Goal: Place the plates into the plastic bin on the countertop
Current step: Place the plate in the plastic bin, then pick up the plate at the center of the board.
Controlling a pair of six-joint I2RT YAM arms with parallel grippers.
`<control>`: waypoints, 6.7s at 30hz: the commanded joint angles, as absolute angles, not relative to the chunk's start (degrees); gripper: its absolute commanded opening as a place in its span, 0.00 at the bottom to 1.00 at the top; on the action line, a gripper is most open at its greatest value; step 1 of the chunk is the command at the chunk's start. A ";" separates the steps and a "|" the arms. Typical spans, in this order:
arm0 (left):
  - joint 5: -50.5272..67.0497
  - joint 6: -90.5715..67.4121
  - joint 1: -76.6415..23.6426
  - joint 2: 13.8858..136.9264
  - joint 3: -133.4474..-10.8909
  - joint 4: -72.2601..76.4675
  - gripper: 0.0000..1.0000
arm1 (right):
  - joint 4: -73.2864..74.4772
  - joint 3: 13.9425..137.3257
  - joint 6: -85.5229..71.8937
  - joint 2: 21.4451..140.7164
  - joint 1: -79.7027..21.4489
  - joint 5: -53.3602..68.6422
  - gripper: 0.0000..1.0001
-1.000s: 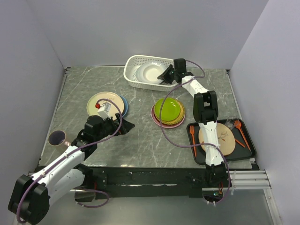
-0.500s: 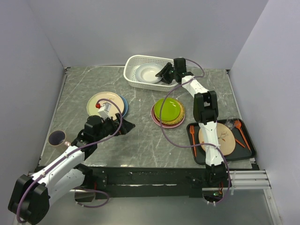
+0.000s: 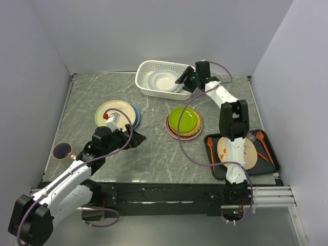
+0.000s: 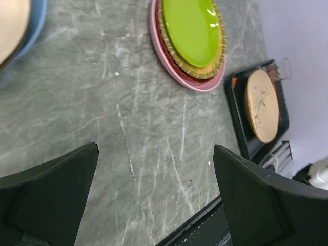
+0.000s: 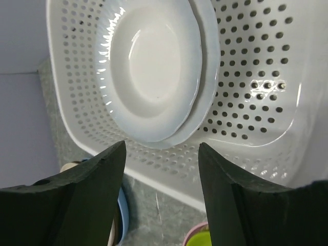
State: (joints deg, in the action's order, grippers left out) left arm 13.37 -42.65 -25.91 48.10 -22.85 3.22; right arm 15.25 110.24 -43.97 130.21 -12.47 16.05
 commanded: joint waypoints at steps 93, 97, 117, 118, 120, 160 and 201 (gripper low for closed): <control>16.17 -43.24 10.90 77.42 -28.39 14.50 0.20 | -12.92 51.77 -43.86 92.02 -28.03 28.48 0.60; 18.19 -43.33 10.90 78.84 -27.34 16.78 0.03 | -14.23 52.47 -44.91 93.69 -29.79 28.48 0.60; 20.13 -41.66 10.99 74.44 -25.49 15.11 0.01 | -30.93 59.84 -56.51 108.71 -35.42 33.13 0.60; 20.21 -41.66 10.90 74.53 -25.31 15.29 0.01 | -31.20 60.46 -56.95 109.85 -35.94 33.05 0.60; 19.69 -40.96 10.99 74.71 -25.57 14.77 0.01 | -31.73 62.13 -57.65 110.91 -36.30 32.61 0.60; 22.85 -41.22 10.90 69.44 -21.62 13.62 0.01 | -36.90 70.84 -66.71 123.48 -38.06 30.06 0.58; 22.15 -39.46 10.99 68.91 -21.44 11.95 0.01 | -38.84 70.75 -66.36 122.43 -38.67 30.50 0.51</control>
State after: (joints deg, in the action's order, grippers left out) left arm 19.64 -44.62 11.60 68.49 -21.80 12.16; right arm -32.88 68.95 -64.82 121.89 -37.78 28.99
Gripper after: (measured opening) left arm 0.069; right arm 0.513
